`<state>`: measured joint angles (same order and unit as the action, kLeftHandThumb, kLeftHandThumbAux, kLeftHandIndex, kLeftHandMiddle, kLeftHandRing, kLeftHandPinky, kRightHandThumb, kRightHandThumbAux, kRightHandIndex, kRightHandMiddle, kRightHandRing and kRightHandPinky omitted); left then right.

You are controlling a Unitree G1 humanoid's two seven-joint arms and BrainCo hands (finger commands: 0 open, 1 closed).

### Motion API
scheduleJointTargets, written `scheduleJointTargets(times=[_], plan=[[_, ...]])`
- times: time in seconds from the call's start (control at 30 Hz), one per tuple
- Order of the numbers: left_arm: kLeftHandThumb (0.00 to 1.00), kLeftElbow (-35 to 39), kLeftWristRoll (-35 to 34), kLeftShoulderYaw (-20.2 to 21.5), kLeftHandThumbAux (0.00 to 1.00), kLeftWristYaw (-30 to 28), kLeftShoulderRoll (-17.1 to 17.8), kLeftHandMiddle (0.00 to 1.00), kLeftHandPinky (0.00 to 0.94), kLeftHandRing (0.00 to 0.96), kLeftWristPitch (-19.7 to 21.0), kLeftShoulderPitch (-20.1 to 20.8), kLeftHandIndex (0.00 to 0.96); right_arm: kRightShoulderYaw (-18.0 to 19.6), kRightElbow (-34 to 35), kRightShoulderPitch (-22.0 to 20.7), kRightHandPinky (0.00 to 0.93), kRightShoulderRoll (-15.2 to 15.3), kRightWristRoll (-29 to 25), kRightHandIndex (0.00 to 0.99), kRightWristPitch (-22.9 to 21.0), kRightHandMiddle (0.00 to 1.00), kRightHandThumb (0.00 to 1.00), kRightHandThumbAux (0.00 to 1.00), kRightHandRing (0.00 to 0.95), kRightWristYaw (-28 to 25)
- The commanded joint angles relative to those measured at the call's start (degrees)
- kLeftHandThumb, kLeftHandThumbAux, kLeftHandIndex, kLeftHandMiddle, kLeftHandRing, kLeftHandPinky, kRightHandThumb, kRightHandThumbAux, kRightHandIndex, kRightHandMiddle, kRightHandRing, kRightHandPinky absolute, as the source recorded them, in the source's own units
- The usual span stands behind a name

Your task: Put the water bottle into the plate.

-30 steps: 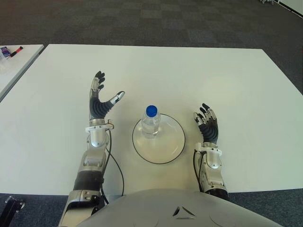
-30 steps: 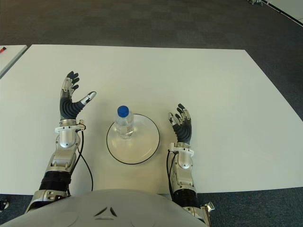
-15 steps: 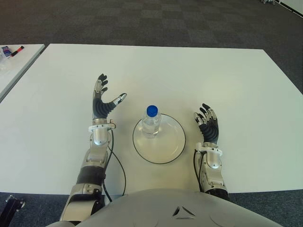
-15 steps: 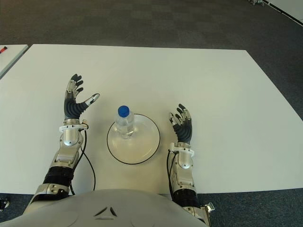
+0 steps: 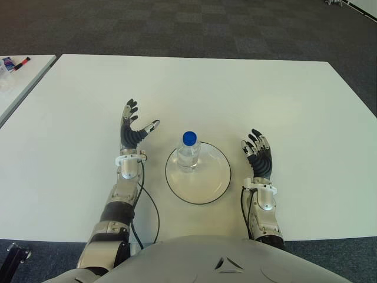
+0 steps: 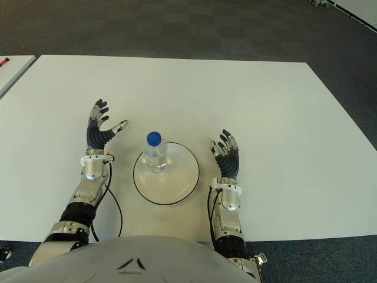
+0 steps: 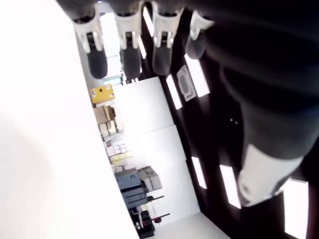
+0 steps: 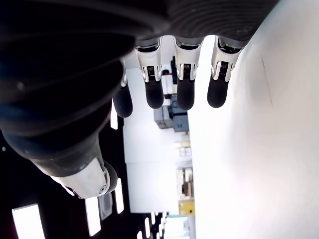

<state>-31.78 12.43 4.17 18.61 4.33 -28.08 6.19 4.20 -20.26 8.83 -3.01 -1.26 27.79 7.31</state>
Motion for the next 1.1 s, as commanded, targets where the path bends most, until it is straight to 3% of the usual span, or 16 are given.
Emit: scheduleJointTargets(times=[0.03,0.57,1.1], plan=[[0.000,-4.24,-1.69,0.78,0.763,-0.18,0.07,0.138,0.197,0.153,0.62,1.33,0.090,0.37,-2.78,3.23,0.190,-0.58,-0.34,0.177,-3.00,0.148,0.496,0.753,0.140,-0.24],[0.000,-8.07,-1.30,0.61,0.763,1.83,0.22,0.157,0.193,0.159,-1.05,2.78,0.122,0.13,-1.58,3.67,0.156,-0.44,-0.18,0.173,-3.73,0.132,0.500,0.722,0.115,-0.48],[0.000,-12.49,-4.36,1.05,0.781,0.64,-1.61,0.211,0.253,0.221,0.94,3.78,0.167,0.44,-1.35,3.86,0.174,-0.65,-0.92,0.177,-3.65,0.138,0.520,0.734,0.128,-0.93]])
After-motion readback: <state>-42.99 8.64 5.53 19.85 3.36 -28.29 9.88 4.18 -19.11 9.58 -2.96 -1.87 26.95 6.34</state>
